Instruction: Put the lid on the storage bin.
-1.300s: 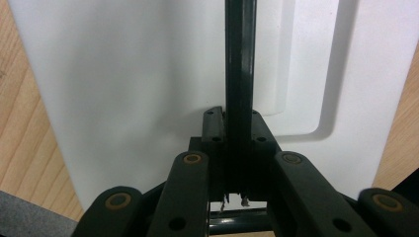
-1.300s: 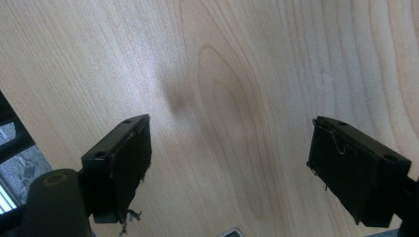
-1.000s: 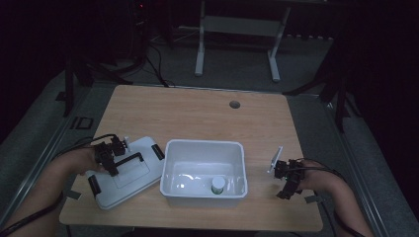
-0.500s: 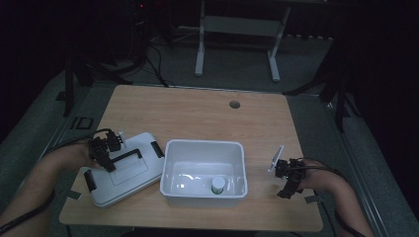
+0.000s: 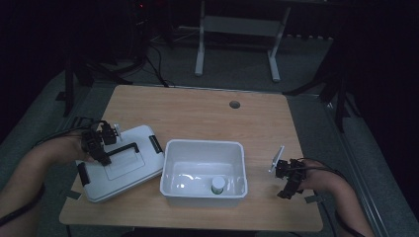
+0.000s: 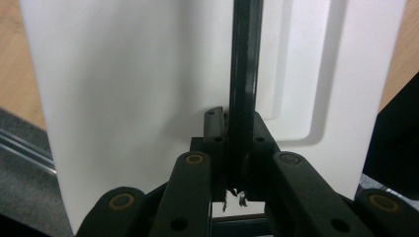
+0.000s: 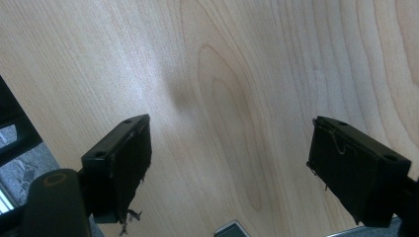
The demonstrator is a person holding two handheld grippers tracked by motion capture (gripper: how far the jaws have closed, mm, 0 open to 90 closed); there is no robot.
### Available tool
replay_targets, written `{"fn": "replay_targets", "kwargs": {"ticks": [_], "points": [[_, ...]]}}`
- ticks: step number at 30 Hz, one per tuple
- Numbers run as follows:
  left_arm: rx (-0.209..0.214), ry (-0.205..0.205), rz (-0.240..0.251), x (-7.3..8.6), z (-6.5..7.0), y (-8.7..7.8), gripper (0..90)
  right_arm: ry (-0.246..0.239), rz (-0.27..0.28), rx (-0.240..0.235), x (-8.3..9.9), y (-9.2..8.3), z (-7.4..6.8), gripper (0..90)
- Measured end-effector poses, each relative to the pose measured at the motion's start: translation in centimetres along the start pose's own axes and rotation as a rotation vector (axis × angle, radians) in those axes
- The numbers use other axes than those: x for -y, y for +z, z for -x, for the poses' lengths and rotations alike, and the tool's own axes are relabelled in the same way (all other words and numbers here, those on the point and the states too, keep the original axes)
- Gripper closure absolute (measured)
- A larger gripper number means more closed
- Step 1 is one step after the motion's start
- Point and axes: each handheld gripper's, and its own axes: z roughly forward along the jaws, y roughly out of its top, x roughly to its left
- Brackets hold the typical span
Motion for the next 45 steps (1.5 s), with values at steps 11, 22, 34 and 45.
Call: {"fn": "replay_targets", "kwargs": {"ticks": [11,22,34,45], "points": [[-0.065,0.018,-0.007,0.0,0.6,-4.2,83.4,0.000,0.002,-0.002,-0.1,0.0,-0.1,16.3],[-0.115,0.015,0.014,1.3,1.2,-8.7,83.4,0.002,-0.007,-0.004,0.1,0.2,0.0,16.3],[-0.118,0.115,0.073,-1.8,3.4,-10.7,83.4,-0.009,-0.006,-0.004,-0.6,0.0,-0.2,16.3],[-0.100,0.244,0.098,-6.4,5.8,-10.4,83.3,-0.006,-0.004,-0.006,-0.5,0.1,-0.2,16.3]]}}
